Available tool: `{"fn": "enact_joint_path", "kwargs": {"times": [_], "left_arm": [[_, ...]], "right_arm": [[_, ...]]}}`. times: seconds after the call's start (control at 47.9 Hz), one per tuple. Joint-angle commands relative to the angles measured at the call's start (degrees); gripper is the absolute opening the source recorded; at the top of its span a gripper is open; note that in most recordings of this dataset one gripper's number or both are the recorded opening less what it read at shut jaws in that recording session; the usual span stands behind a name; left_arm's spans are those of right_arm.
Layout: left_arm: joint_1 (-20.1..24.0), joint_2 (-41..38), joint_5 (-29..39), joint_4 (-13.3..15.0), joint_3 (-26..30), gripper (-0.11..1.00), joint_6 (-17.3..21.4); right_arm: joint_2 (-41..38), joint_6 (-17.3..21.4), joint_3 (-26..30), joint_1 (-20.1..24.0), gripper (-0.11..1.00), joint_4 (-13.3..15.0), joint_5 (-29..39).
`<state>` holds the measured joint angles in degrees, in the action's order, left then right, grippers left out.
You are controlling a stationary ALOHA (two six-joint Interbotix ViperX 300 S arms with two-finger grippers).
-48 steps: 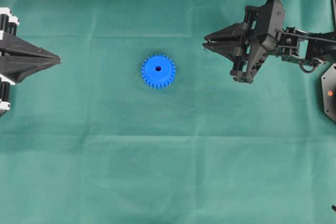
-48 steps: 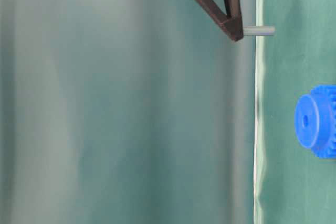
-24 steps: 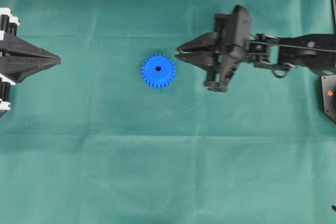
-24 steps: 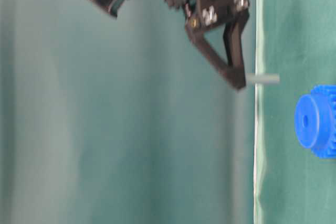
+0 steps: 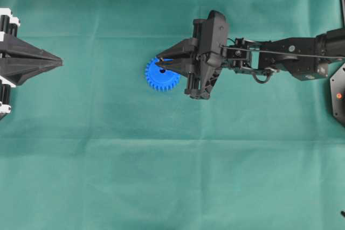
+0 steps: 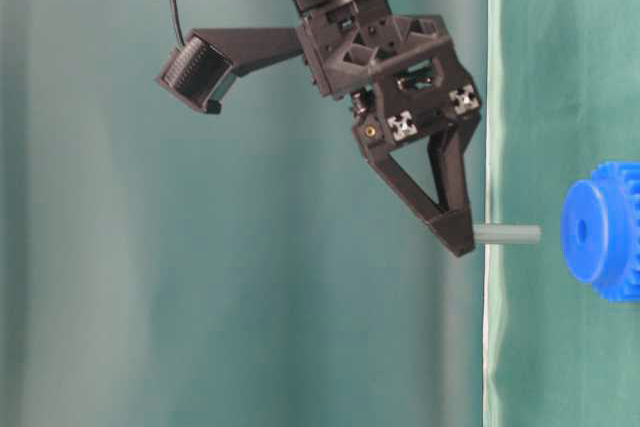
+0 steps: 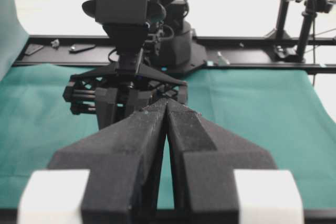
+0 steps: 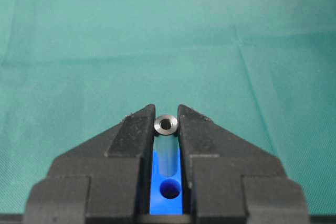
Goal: Insert the shaft placed at a random location into the center hole of the medium gear at another random location.
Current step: 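Lower the shaft into the blue gear's center hole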
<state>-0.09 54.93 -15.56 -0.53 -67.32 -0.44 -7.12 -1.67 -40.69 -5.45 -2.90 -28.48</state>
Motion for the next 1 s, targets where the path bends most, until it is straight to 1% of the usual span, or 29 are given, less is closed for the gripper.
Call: {"fn": "enact_joint_path", "kwargs": {"times": [0.0,0.334,0.772,0.981], "left_arm": [[-0.1,-0.5,-0.3,-0.2,1.0,0.00,0.0],[0.0,-0.4,-0.3,-0.2,1.0,0.00,0.0],[0.0,-0.5,-0.3,-0.2,1.0,0.00,0.0],[-0.1,-0.5,-0.3,-0.2,1.0,0.00,0.0]], "right_arm": [[0.8,-0.4,1.3,0.0,0.14,-0.3,0.0],[0.0,-0.4,1.1,0.1,0.14,-0.3,-0.4],[-4.8,-0.2,1.3,0.1,0.14,-0.4,-3.3],[-6.2,-0.2,1.4,0.1,0.14,-0.5,-3.6]]}}
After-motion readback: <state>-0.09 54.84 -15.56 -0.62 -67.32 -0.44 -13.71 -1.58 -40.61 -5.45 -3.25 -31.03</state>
